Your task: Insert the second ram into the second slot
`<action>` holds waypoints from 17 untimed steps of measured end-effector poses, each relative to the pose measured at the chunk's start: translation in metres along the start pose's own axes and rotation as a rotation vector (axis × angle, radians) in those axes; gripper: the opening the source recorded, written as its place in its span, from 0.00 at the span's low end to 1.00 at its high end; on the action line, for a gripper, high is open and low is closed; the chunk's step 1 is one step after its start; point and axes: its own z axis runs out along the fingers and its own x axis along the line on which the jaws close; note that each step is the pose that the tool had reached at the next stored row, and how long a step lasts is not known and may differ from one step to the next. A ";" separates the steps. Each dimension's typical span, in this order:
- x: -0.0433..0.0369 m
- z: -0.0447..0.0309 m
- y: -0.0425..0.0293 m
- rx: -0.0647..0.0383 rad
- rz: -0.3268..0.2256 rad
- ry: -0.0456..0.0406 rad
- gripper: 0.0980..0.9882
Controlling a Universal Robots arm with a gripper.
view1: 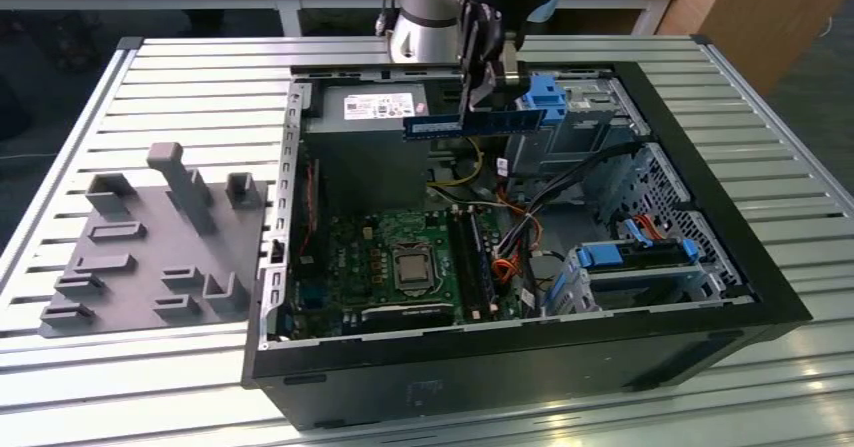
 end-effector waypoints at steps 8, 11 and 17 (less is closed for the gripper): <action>0.0000 0.0000 0.0000 0.002 0.106 -0.0031 0.04; 0.0000 0.0001 0.0000 0.002 0.138 -0.0043 0.04; 0.0000 0.0001 0.0000 0.003 0.193 -0.0064 0.04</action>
